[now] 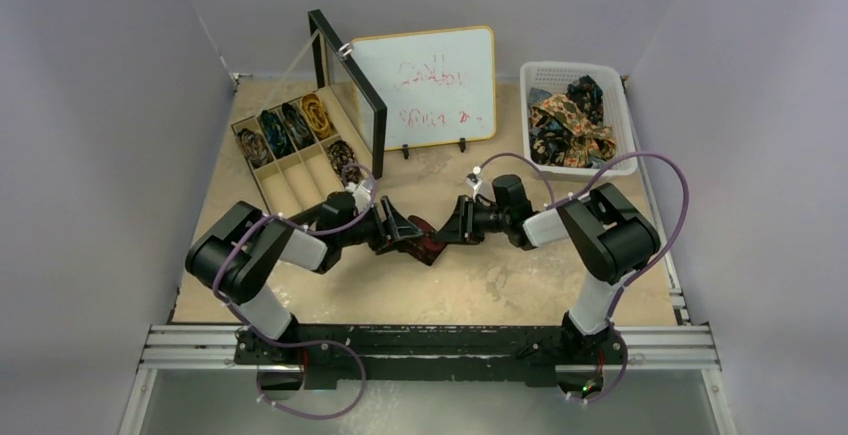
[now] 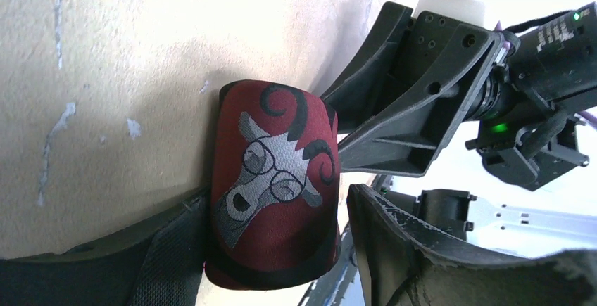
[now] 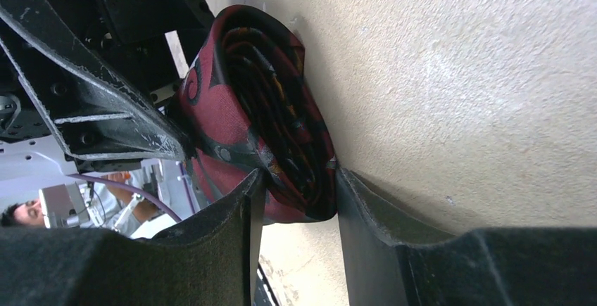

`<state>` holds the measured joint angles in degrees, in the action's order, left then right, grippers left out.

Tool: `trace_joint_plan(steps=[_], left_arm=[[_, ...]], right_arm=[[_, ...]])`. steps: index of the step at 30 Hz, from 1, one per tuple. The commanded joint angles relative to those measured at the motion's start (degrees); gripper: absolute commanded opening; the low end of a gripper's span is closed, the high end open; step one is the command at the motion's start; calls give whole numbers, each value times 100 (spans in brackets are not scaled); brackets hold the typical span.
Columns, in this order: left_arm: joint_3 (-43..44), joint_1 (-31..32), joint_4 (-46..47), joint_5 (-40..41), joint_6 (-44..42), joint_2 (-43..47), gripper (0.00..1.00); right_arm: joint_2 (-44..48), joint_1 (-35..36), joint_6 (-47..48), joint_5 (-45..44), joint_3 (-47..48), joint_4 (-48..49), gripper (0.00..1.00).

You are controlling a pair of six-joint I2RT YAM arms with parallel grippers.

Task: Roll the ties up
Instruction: Pick up the tie at the center of the board.

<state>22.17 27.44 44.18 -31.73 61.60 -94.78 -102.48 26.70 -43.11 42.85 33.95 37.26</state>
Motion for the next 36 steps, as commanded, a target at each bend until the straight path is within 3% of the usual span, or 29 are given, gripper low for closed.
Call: trace_joint_plan(steps=[1,13,24,36], left_arm=[[-229,59,48,143,531,109,67],[-305,218,-912,669,1091,523,68],[-336,644,-887,874,1439,587,65],[-105,846,-1621,1368,1682,970,49]], right_arm=[[-84,130,-110,-121,-150,105,44],[16,335,-405,-327,-429,373,40],[361,647,-1210,-764,-837,840,40],[611,942,-2221,-1106,-1353,1599,41]])
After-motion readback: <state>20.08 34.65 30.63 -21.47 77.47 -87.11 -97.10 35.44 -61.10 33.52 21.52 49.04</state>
